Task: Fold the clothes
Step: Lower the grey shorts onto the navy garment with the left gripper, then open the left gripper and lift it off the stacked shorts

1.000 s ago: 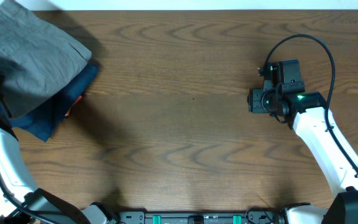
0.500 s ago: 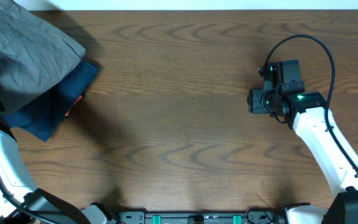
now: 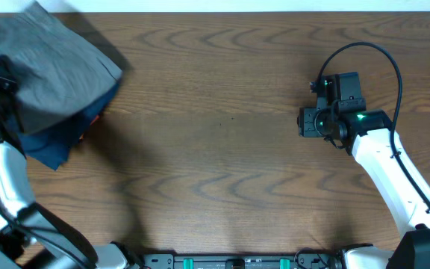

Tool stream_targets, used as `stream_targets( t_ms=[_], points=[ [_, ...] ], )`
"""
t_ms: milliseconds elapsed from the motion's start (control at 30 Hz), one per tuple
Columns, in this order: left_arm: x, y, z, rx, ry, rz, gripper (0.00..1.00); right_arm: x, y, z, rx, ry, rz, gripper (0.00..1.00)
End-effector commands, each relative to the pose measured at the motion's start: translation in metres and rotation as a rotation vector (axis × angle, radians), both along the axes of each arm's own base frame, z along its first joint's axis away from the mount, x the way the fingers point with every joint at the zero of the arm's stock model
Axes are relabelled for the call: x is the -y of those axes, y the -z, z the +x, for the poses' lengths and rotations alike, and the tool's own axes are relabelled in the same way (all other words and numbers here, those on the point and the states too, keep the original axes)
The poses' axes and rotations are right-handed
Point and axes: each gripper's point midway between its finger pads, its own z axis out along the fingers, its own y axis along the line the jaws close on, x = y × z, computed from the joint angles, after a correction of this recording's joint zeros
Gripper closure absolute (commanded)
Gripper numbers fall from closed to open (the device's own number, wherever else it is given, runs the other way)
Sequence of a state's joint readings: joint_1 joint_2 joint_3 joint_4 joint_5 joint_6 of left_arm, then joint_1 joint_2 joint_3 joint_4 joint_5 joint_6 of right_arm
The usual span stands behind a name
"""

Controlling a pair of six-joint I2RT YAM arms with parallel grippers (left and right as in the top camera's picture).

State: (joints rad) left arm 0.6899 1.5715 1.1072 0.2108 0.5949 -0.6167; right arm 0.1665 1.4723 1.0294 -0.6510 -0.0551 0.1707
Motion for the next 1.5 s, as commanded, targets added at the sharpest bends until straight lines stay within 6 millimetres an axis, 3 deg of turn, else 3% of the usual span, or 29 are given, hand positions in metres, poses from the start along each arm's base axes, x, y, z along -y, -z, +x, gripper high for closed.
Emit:
stream_targets(
  t_ms=[0,67,167,300,333,433,633,700,767,867,900,1000,1133,1200,1300,1367,1467],
  points=[
    [-0.021,0.040,-0.002,-0.126,-0.059,0.004,0.94,0.003,-0.002,0.000,0.008,-0.005,-0.004,0.45],
    [-0.036,0.079,-0.016,-0.250,-0.144,-0.046,0.94,0.003,-0.001,-0.002,0.000,-0.005,-0.005,0.45],
    [-0.051,0.116,-0.038,-0.374,-0.220,-0.105,0.94,0.004,0.000,-0.004,-0.013,-0.005,-0.008,0.45],
    [-0.064,0.130,-0.054,-0.421,-0.260,-0.116,0.94,0.004,0.000,-0.004,-0.013,-0.005,-0.008,0.44],
    [-0.066,0.129,-0.056,-0.422,-0.263,-0.112,0.88,0.004,0.000,-0.004,-0.013,-0.005,-0.008,0.44],
    [-0.071,0.128,-0.059,-0.413,-0.273,-0.116,0.44,0.004,0.000,-0.005,-0.014,-0.005,-0.008,0.44],
    [-0.066,0.090,-0.048,-0.280,-0.194,-0.090,0.18,0.004,0.000,-0.005,-0.015,-0.005,-0.009,0.44],
    [-0.067,0.067,-0.051,-0.240,-0.206,-0.053,0.14,0.004,0.000,-0.005,-0.015,-0.005,-0.008,0.44],
    [-0.067,0.042,-0.055,-0.202,-0.222,-0.015,0.02,0.004,0.000,-0.005,-0.016,-0.004,-0.008,0.44],
    [-0.061,0.005,-0.062,-0.142,-0.236,0.045,0.01,0.004,0.000,-0.004,-0.010,-0.003,-0.007,0.40],
    [-0.054,-0.011,-0.063,-0.114,-0.230,0.070,0.02,0.004,-0.001,-0.003,-0.007,-0.003,-0.007,0.36],
    [-0.028,-0.033,-0.056,-0.082,-0.178,0.108,0.02,0.004,-0.002,-0.001,0.001,0.004,-0.001,0.29],
    [0.034,-0.031,-0.030,-0.114,-0.003,0.171,0.02,0.003,-0.004,0.003,0.010,0.066,0.033,0.13],
    [0.077,-0.017,-0.016,-0.162,0.122,0.188,0.02,0.003,-0.004,0.005,0.014,0.092,0.049,0.02],
    [0.151,0.015,-0.005,-0.264,0.327,0.190,0.02,0.000,-0.005,0.006,0.015,0.097,0.071,0.01],
    [0.197,0.040,-0.009,-0.355,0.454,0.178,0.02,-0.001,-0.005,0.005,0.007,0.093,0.096,0.01],
    [0.244,0.084,-0.032,-0.558,0.564,0.180,0.02,0.000,-0.004,0.002,-0.018,0.095,0.145,0.01]
  ],
)
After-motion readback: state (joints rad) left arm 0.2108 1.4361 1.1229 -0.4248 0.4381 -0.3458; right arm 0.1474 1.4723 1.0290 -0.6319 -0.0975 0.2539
